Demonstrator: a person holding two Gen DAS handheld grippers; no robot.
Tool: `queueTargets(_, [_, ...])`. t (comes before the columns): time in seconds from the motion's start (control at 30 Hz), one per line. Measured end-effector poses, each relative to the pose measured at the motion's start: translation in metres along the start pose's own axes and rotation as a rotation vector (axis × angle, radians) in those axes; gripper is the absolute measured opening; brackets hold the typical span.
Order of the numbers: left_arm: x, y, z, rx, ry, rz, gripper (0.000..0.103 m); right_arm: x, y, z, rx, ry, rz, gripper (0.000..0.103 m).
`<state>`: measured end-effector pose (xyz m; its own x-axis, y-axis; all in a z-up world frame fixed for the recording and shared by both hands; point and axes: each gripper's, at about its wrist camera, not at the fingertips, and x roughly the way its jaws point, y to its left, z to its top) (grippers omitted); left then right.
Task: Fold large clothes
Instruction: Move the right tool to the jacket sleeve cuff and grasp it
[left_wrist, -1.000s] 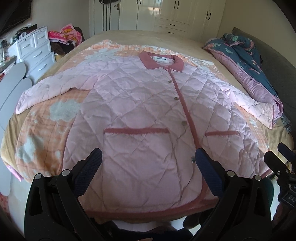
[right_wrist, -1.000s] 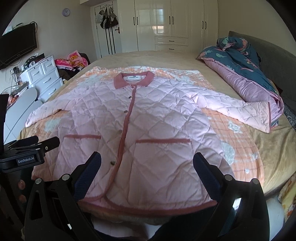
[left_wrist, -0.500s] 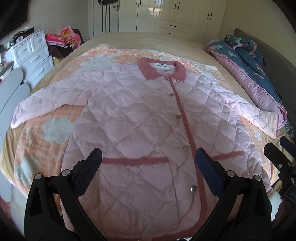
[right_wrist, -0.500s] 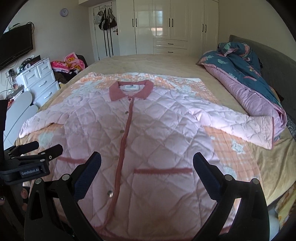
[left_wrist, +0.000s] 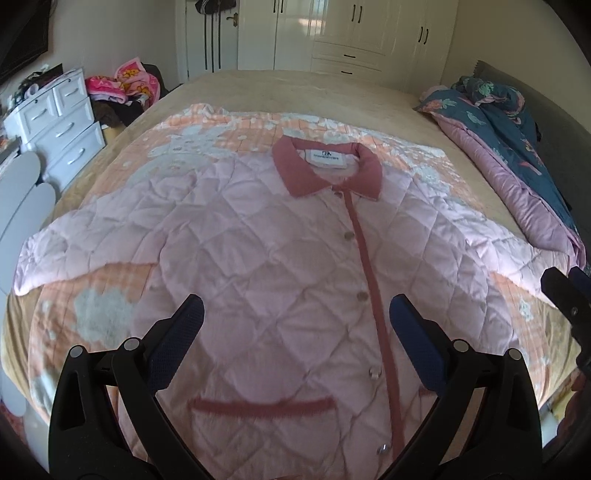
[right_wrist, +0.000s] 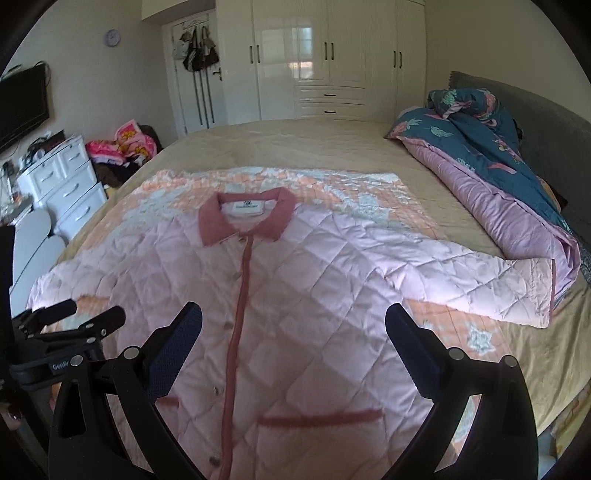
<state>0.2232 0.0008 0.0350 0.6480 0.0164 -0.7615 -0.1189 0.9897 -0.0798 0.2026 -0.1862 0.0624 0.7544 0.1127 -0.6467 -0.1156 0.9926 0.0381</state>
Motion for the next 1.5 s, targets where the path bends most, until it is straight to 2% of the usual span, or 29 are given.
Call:
queueTargets(0.1, [0.013,-0.006,0.013,0.002,0.011,0.000,0.094,0.012,-0.010,0.014,0.029,-0.003,-0.014,0.099])
queueTargets(0.27, [0.034,-0.017,0.030,-0.009,0.038,-0.051,0.094,0.030,-0.028,0.034,0.085,-0.011,-0.022,0.099])
queueTargets(0.53, [0.067,-0.047,0.047,0.010,0.050,-0.079,0.094,0.066,-0.089,0.055,0.225,-0.029,-0.133,0.099])
queueTargets(0.63, [0.081,-0.056,0.052,0.016,0.059,-0.082,0.094,0.084,-0.118,0.047,0.273,-0.010,-0.195,0.099])
queueTargets(0.83, [0.112,-0.076,0.055,0.035,0.094,-0.084,0.094,0.112,-0.176,0.024,0.400,0.059,-0.265,0.099])
queueTargets(1.17, [0.149,-0.104,0.053,0.033,0.133,-0.075,0.094,0.131,-0.274,-0.010,0.630,0.096,-0.336,0.099])
queueTargets(1.5, [0.177,-0.128,0.051,0.052,0.156,-0.050,0.094,0.147,-0.367,-0.060,0.900,0.153,-0.422,0.099])
